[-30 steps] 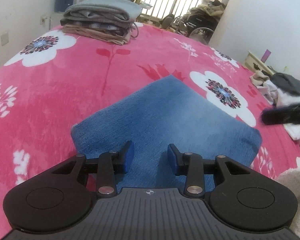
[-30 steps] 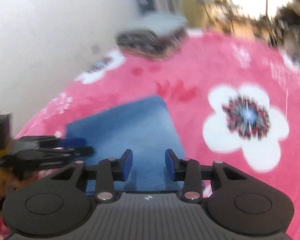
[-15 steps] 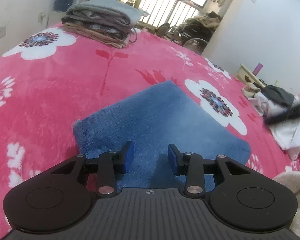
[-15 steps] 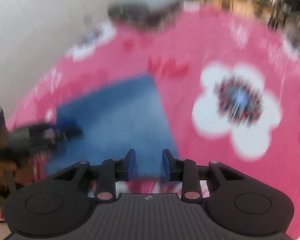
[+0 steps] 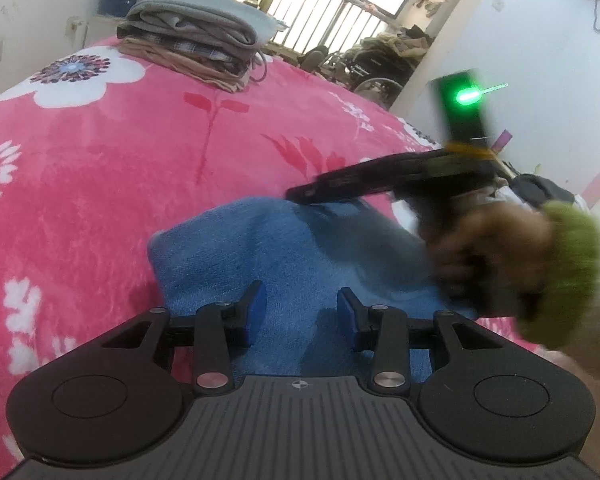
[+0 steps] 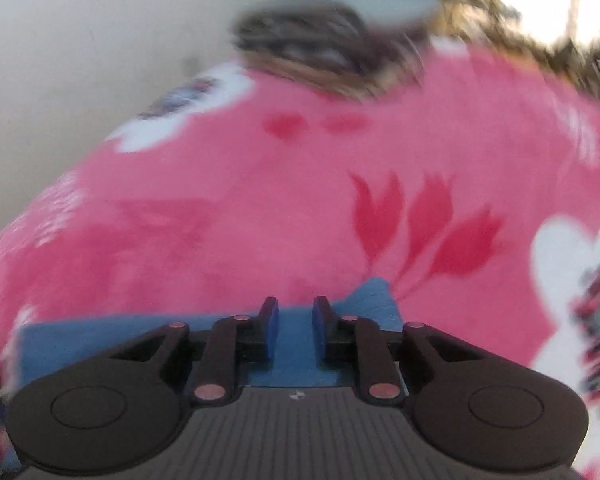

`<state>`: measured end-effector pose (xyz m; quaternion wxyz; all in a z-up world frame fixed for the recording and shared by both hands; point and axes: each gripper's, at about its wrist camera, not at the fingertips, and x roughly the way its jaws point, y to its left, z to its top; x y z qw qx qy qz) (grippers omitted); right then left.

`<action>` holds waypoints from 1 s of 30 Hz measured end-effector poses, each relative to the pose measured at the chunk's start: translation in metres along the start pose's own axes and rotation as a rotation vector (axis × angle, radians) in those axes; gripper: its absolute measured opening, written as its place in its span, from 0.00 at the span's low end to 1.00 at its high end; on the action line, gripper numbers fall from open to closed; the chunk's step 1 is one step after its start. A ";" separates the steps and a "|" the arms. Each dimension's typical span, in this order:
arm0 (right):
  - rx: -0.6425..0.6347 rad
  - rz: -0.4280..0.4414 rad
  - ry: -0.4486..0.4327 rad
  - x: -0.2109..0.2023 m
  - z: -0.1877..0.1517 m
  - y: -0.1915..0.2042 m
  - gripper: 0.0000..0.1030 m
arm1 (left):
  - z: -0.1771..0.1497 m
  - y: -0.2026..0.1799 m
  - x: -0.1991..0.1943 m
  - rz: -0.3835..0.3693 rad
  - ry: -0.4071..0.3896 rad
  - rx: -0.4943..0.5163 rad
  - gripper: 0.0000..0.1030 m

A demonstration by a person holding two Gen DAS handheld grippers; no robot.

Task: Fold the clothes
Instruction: 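Move the right tool to the jeans corner and grasp it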

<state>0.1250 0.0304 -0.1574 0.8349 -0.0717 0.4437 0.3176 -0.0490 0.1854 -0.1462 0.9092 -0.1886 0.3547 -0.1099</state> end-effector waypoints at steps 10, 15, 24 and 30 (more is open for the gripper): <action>0.167 0.022 -0.122 -0.152 -0.015 -0.046 0.22 | 0.017 -0.002 -0.018 -0.020 -0.027 0.019 0.39; 0.227 0.053 0.098 -0.142 -0.066 -0.056 0.23 | 0.004 -0.010 -0.003 0.081 0.054 0.138 0.39; 0.475 0.099 -0.033 -0.173 -0.097 -0.105 0.31 | 0.026 -0.056 -0.032 0.225 0.043 0.334 0.40; 0.606 0.119 0.038 -0.183 -0.127 -0.151 0.34 | 0.038 -0.120 -0.030 0.113 0.066 0.513 0.48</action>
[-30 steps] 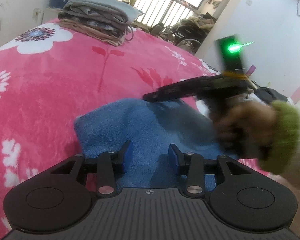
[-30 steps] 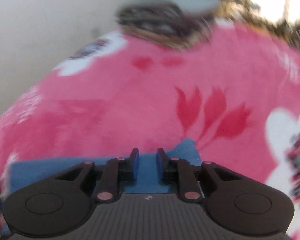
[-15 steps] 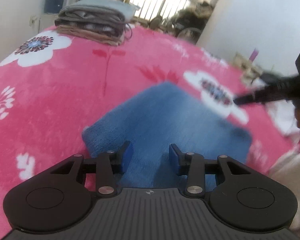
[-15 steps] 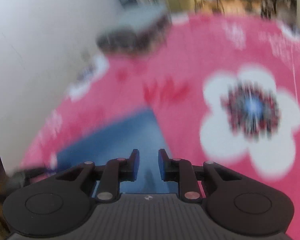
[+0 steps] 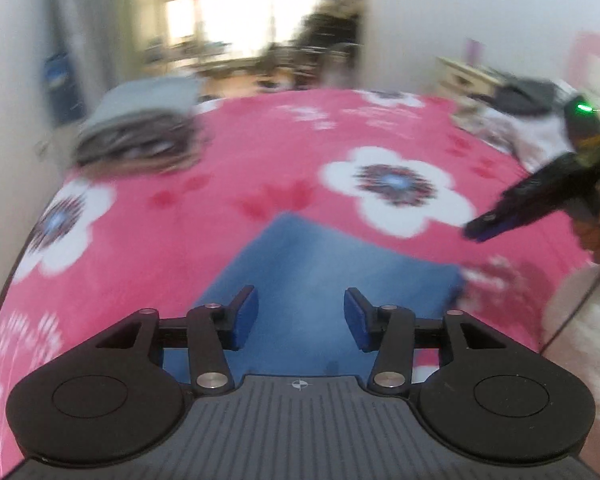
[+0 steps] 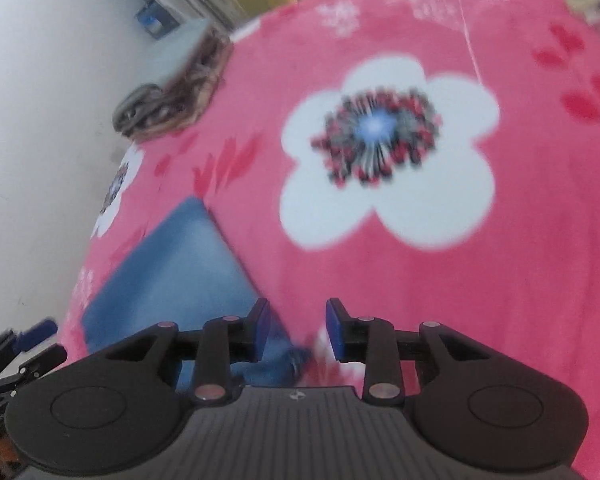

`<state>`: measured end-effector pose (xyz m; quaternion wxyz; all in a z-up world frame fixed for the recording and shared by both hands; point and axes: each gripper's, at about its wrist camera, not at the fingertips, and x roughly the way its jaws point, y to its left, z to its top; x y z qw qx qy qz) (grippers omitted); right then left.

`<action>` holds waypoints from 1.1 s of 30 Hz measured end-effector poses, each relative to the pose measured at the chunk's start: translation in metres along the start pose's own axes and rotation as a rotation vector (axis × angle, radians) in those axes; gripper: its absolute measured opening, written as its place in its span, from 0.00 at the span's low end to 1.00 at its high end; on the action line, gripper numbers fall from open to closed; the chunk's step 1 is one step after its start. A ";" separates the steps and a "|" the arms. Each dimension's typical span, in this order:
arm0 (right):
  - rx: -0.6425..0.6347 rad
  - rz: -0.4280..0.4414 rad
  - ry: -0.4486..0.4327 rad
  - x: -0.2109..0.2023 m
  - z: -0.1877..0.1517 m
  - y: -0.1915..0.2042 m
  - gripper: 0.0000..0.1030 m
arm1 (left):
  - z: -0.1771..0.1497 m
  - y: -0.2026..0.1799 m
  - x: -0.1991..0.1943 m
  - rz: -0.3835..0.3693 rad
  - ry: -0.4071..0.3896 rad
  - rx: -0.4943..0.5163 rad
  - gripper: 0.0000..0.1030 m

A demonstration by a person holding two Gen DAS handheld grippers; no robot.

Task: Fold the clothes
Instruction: 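Move the right tool to the jeans corner and grasp it, then grasp the jeans edge with the left tool while the right tool holds its corner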

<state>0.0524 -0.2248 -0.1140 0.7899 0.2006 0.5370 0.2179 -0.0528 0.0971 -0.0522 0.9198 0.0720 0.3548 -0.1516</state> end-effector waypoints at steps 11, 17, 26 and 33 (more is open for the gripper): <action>0.373 0.158 0.087 0.050 0.011 -0.050 0.42 | 0.005 -0.095 0.089 -0.072 0.094 0.379 0.49; 0.512 0.382 0.167 0.059 -0.010 -0.064 0.42 | 0.000 -0.082 0.104 -0.042 0.108 0.309 0.25; 0.623 0.496 0.078 0.038 -0.015 -0.089 0.38 | 0.010 -0.053 0.096 -0.112 0.049 0.071 0.08; 0.297 0.245 0.176 0.038 -0.007 -0.053 0.17 | 0.018 -0.035 0.096 -0.165 0.037 -0.098 0.05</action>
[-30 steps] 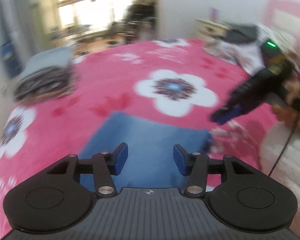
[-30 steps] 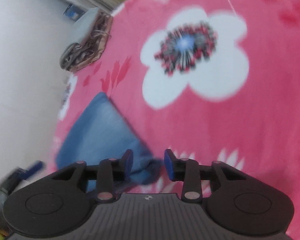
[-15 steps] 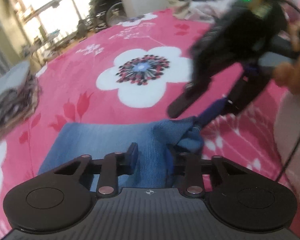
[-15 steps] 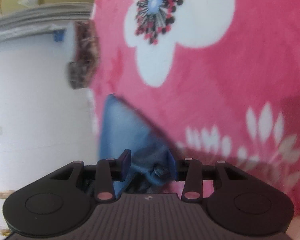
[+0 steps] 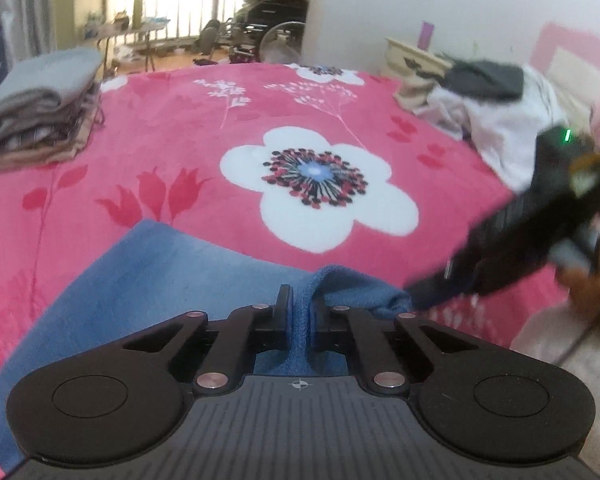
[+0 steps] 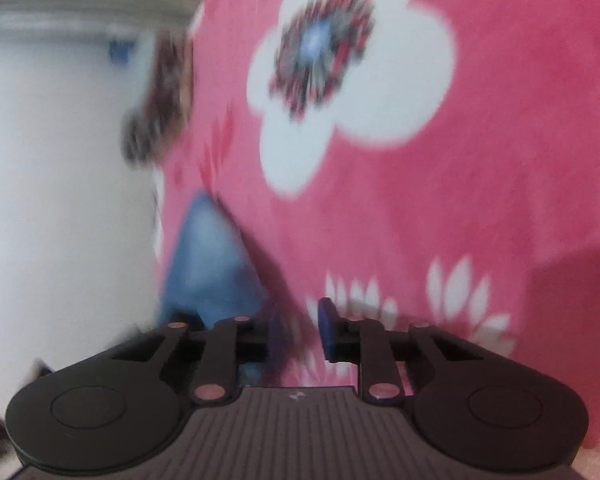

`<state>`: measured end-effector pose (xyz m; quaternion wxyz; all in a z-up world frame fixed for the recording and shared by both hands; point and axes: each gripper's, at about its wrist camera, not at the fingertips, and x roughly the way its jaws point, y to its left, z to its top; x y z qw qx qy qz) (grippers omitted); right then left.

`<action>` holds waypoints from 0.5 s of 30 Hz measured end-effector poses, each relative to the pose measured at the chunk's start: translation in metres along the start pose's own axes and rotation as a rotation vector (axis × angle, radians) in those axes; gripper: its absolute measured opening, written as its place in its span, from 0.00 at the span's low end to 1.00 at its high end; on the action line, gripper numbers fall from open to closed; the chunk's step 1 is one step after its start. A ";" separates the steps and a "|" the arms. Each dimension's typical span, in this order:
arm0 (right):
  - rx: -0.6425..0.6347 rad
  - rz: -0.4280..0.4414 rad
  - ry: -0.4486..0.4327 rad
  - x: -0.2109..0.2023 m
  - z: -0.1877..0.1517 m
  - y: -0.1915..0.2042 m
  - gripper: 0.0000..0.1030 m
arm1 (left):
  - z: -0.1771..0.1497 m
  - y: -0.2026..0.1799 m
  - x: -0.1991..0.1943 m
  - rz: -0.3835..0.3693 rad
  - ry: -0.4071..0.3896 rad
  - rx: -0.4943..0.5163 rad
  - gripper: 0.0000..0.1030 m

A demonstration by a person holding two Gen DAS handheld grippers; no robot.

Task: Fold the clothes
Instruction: 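Grasp the jeans edge with the left tool while the right tool holds its corner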

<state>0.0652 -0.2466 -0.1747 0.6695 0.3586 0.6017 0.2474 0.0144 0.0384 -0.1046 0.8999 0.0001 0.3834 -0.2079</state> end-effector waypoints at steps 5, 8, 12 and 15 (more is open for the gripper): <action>-0.239 0.001 0.004 0.011 -0.015 0.043 0.08 | -0.001 0.005 -0.006 -0.019 -0.028 -0.044 0.05; -0.303 -0.022 0.002 0.014 -0.021 0.053 0.08 | -0.002 0.008 -0.009 -0.028 -0.030 -0.057 0.05; -0.309 0.033 -0.061 -0.006 -0.026 0.049 0.08 | -0.001 0.019 -0.016 -0.062 -0.054 -0.126 0.05; -0.372 0.053 -0.071 -0.004 -0.025 0.058 0.08 | -0.001 0.028 -0.018 -0.086 -0.062 -0.180 0.05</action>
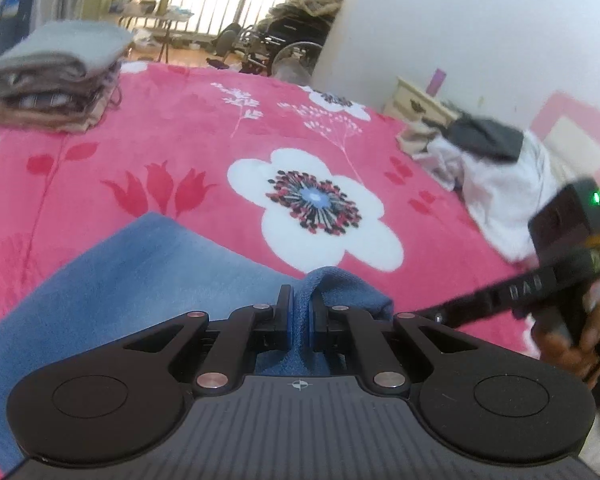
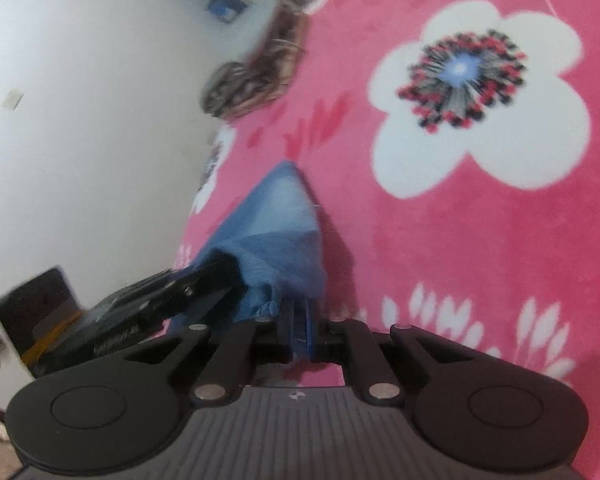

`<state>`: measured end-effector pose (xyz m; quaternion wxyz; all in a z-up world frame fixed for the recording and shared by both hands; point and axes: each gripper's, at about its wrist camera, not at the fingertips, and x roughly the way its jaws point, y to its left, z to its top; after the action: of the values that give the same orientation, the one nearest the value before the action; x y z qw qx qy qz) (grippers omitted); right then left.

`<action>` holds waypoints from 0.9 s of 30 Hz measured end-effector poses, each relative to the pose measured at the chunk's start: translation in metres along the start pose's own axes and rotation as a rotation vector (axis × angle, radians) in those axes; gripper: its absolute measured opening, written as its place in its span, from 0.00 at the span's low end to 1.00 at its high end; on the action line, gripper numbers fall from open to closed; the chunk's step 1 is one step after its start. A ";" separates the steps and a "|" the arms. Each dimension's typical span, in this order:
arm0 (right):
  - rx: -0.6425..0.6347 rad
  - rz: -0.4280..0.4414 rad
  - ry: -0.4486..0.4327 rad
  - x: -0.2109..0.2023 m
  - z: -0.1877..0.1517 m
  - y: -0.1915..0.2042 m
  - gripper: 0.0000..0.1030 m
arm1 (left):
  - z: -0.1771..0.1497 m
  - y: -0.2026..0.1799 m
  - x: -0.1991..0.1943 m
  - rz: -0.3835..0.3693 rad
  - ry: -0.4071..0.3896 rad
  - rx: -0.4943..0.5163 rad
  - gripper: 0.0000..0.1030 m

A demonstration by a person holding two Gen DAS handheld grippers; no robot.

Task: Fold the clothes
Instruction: 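Grasp the jeans edge with the left tool while the right tool holds its corner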

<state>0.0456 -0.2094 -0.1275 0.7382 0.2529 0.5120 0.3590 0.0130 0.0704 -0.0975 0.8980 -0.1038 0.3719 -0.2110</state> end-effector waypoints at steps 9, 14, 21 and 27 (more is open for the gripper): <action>-0.169 -0.102 -0.006 0.032 0.000 0.037 0.08 | -0.007 -0.009 -0.004 -0.052 -0.019 0.009 0.02; -0.248 -0.242 -0.061 0.049 -0.011 0.040 0.04 | -0.013 -0.012 -0.005 -0.095 -0.009 0.019 0.00; -0.453 -0.336 -0.080 0.032 -0.033 0.063 0.08 | -0.019 -0.013 -0.008 -0.028 0.024 0.102 0.17; -0.616 -0.441 0.006 0.040 -0.050 0.086 0.08 | -0.029 -0.027 -0.008 -0.005 0.058 0.261 0.37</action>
<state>-0.0155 -0.1246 -0.1046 0.8378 -0.0983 0.4243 0.3293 -0.0202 0.0492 -0.1036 0.8922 0.0192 0.3667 -0.2628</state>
